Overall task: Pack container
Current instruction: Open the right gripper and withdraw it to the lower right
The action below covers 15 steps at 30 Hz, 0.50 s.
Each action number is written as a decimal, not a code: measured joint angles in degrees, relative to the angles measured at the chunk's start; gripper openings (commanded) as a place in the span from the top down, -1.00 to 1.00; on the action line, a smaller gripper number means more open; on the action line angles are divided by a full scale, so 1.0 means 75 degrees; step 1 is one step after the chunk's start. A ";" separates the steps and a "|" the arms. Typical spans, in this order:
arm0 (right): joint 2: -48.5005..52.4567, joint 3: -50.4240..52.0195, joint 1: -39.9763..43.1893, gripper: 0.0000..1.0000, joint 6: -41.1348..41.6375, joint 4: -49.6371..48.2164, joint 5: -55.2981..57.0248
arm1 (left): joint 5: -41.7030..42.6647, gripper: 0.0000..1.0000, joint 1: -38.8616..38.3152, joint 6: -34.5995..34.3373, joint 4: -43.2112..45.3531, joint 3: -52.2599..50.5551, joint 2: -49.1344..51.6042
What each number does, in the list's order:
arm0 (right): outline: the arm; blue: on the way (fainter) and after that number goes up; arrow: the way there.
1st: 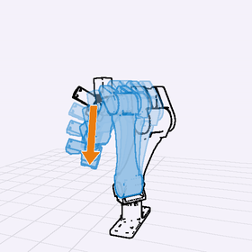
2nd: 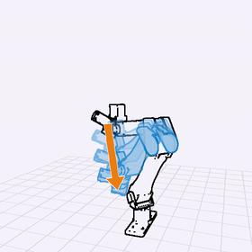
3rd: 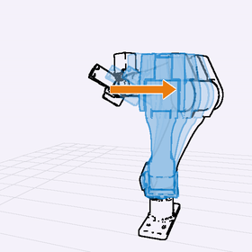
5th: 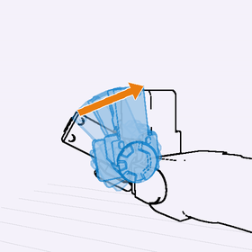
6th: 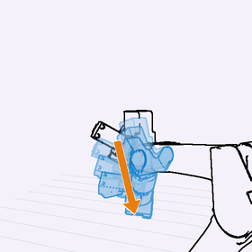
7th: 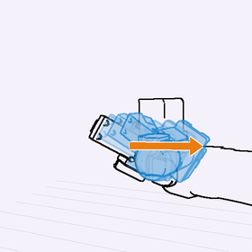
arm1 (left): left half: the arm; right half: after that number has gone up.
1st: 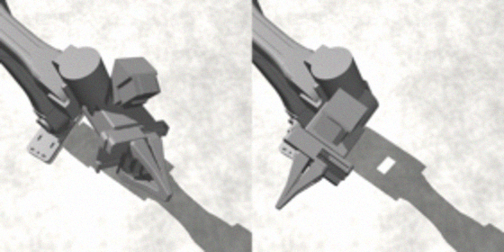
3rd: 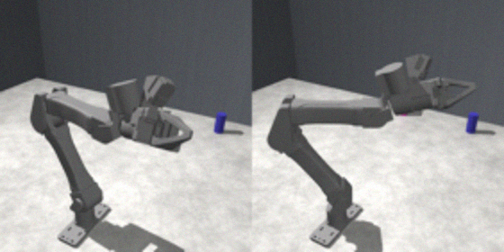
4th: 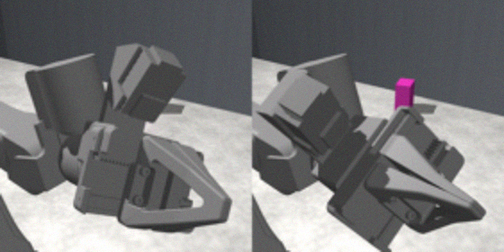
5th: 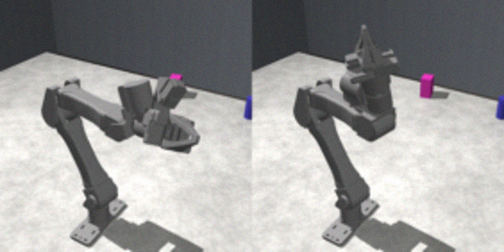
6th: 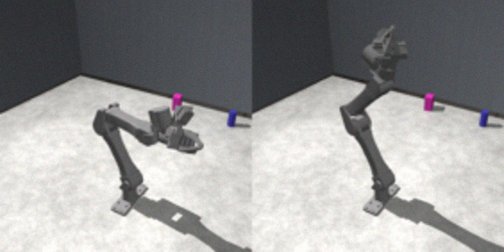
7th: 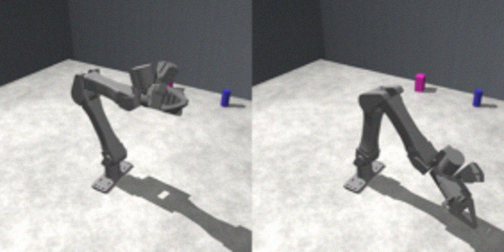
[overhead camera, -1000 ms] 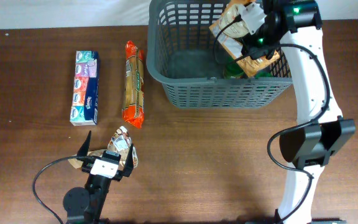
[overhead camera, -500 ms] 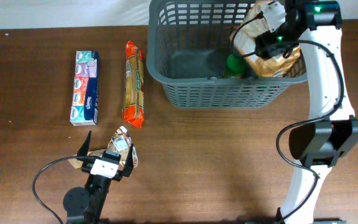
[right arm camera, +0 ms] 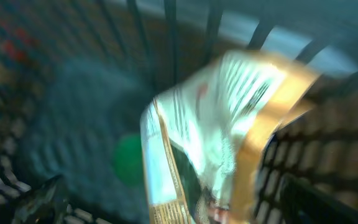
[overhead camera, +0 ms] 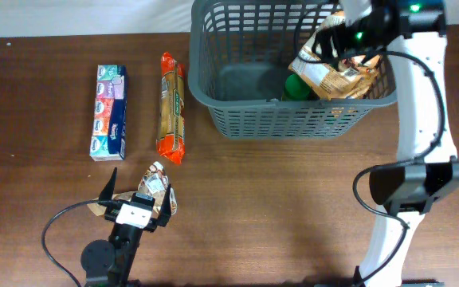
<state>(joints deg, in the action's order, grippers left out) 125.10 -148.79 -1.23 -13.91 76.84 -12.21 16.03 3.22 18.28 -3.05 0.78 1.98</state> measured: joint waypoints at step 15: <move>-0.1390 -0.4176 0.2369 -0.98 0.3016 0.1856 0.1982 | 0.0000 -0.99 0.0000 0.0000 -0.0003 0.0000 0.0000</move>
<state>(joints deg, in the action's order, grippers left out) 114.67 -180.11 16.53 8.71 90.76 2.66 16.03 3.22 18.28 -3.07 0.78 1.98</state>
